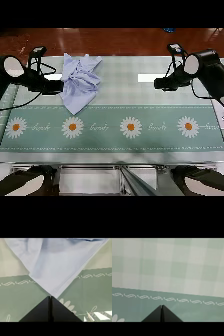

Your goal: Fold the shirts.

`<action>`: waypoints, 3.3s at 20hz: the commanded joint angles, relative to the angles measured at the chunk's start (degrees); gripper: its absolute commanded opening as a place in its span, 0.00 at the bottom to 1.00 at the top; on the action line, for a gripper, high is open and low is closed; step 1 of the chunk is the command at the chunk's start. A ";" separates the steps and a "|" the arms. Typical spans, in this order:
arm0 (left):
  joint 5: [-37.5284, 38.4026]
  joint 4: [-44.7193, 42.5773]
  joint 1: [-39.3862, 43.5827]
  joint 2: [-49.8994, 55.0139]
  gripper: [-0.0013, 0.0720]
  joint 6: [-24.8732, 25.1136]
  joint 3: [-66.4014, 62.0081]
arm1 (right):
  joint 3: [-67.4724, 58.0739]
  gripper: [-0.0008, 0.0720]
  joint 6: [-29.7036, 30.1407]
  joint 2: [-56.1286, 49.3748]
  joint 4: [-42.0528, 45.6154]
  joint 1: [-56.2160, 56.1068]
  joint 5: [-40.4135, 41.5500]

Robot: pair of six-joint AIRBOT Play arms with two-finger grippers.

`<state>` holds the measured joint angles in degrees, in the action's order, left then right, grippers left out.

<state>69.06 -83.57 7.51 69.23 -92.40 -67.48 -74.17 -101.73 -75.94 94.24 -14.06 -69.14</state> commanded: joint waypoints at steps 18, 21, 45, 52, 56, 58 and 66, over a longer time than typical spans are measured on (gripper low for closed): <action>-5.86 0.00 0.00 0.20 0.05 -0.04 0.02 | -0.04 0.04 0.00 -0.02 0.04 -0.04 3.54; -10.10 0.00 0.02 0.26 0.05 -0.04 0.02 | -0.02 0.04 0.04 -0.09 0.55 -0.04 5.31; 1.53 -1.79 4.46 45.92 0.68 7.72 -36.92 | 10.25 0.57 7.52 0.42 -7.82 -0.09 9.49; 7.65 5.27 4.76 41.68 0.05 6.36 -44.04 | 10.25 0.57 7.10 10.58 -6.62 -0.04 10.51; 3.61 9.09 4.76 31.41 0.05 4.07 -49.13 | 10.25 0.57 6.73 21.99 -8.17 -0.09 10.69; 1.07 9.29 4.79 24.26 0.05 3.98 -49.13 | 10.25 0.57 8.35 28.74 -11.47 -0.09 10.84; -3.45 19.76 5.90 4.00 0.05 2.97 -49.13 | 10.25 0.57 6.29 44.11 -11.85 -0.09 3.91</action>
<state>67.61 -67.88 12.71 79.68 -89.21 -116.44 -63.92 -94.83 -35.94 82.83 -14.13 -62.28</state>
